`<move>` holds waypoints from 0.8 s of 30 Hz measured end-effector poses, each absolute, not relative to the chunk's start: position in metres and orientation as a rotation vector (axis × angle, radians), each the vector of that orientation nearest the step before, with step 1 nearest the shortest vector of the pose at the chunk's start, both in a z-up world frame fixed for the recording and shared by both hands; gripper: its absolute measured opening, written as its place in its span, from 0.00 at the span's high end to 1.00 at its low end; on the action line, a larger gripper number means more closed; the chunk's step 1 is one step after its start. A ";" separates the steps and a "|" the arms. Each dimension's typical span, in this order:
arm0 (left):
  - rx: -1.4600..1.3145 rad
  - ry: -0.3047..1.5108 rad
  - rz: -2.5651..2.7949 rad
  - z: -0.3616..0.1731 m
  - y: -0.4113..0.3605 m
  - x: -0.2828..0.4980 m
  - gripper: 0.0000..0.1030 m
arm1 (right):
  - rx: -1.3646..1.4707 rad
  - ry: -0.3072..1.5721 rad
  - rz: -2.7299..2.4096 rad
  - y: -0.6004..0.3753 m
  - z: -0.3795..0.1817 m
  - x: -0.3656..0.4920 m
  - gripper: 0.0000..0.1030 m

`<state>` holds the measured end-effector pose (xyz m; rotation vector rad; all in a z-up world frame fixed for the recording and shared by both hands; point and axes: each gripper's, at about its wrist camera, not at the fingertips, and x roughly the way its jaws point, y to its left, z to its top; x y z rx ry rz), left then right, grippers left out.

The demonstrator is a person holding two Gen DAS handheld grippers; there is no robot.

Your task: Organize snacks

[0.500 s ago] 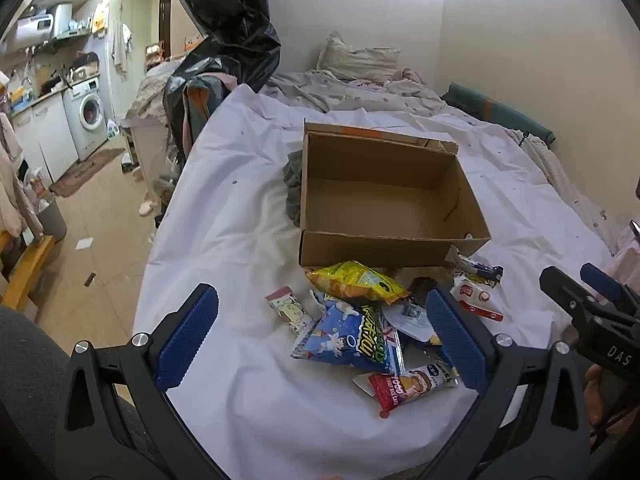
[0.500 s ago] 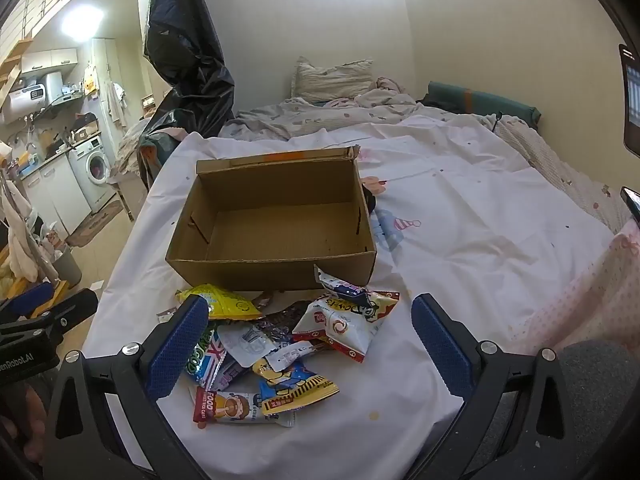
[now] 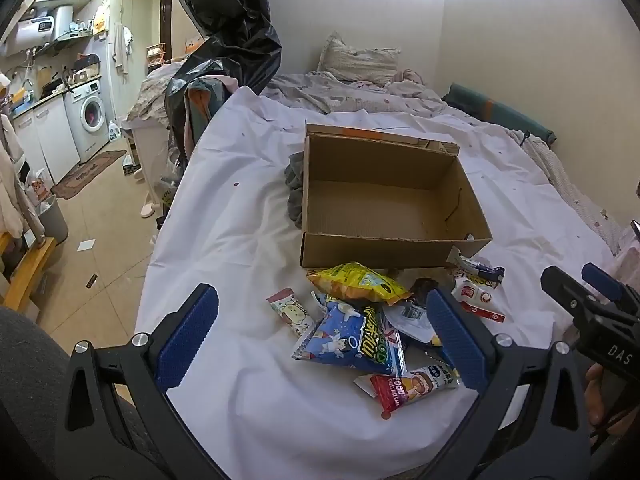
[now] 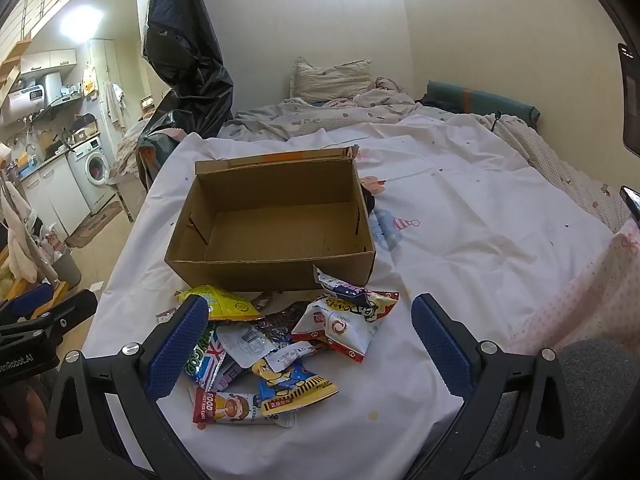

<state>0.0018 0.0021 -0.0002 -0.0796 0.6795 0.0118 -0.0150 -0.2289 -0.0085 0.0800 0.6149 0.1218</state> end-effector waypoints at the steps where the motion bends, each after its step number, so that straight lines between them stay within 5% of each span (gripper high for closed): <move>1: -0.080 0.680 0.012 0.000 0.002 0.002 0.00 | 0.079 0.614 0.122 -0.229 -0.008 -0.015 0.00; 24: -0.086 0.681 0.008 0.000 0.003 0.001 0.00 | 0.079 0.611 0.122 -0.229 -0.008 -0.015 0.00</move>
